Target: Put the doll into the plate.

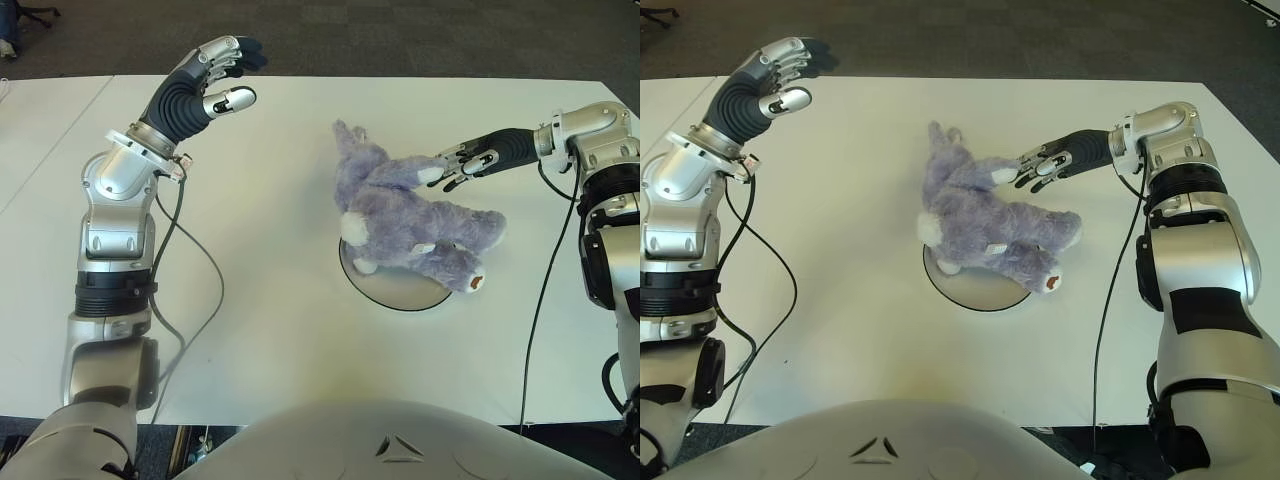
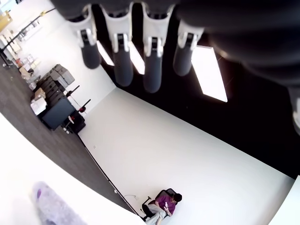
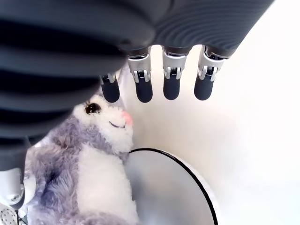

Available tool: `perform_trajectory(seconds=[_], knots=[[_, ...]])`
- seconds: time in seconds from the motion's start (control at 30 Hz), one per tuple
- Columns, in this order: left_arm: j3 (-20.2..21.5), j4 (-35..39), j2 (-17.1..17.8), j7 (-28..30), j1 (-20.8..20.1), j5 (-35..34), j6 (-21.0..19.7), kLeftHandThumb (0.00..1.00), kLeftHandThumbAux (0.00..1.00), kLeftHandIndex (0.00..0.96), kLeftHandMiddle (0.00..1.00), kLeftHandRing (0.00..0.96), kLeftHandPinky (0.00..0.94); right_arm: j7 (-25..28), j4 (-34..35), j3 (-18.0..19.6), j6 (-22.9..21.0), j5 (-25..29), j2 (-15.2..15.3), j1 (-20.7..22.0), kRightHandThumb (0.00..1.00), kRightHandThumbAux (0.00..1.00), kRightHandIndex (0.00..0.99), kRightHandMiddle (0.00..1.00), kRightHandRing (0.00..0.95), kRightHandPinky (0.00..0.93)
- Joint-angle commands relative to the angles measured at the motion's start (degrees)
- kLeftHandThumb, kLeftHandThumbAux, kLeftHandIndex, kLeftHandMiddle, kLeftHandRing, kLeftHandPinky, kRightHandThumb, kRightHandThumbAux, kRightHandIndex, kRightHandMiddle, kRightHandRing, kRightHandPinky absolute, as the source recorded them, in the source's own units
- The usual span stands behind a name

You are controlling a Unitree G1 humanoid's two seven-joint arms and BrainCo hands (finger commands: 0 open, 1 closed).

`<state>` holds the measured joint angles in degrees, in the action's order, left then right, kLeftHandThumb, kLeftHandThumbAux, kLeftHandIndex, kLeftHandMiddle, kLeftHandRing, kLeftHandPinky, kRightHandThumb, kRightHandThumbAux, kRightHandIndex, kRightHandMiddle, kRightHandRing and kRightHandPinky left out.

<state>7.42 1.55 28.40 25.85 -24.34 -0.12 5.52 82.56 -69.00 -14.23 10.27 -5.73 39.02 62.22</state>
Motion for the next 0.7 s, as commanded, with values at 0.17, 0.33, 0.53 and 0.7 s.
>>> perform_trajectory(seconds=[0.17, 0.33, 0.53, 0.7], knots=[[-1.25, -8.66, 0.79, -1.1, -5.79, 1.65, -1.07, 0.0, 0.284, 0.167, 0.231, 0.198, 0.177, -2.23, -1.36, 3.12, -1.07, 0.02, -0.32, 0.73, 0.087, 0.564, 0.0, 0.0, 0.0, 0.0], [-2.56, -20.28, -1.05, -4.47, -10.94, 3.97, 2.26, 0.0, 0.295, 0.155, 0.215, 0.188, 0.189, -5.27, -1.9, 7.03, -2.03, 2.46, -1.61, -0.35, 0.099, 0.603, 0.0, 0.0, 0.0, 0.0], [-3.69, -37.27, -6.1, -10.3, -16.48, 4.89, 9.28, 0.0, 0.352, 0.123, 0.192, 0.171, 0.172, -18.07, -2.03, 12.48, -0.17, 5.87, -7.92, -5.04, 0.111, 0.644, 0.0, 0.0, 0.0, 0.0], [-3.19, -44.18, -12.62, -14.44, -20.26, 3.17, 10.6, 0.0, 0.403, 0.075, 0.137, 0.12, 0.094, -37.15, -2.78, 18.7, 4.21, 9.54, -14.86, -10.44, 0.056, 0.675, 0.0, 0.0, 0.0, 0.0]])
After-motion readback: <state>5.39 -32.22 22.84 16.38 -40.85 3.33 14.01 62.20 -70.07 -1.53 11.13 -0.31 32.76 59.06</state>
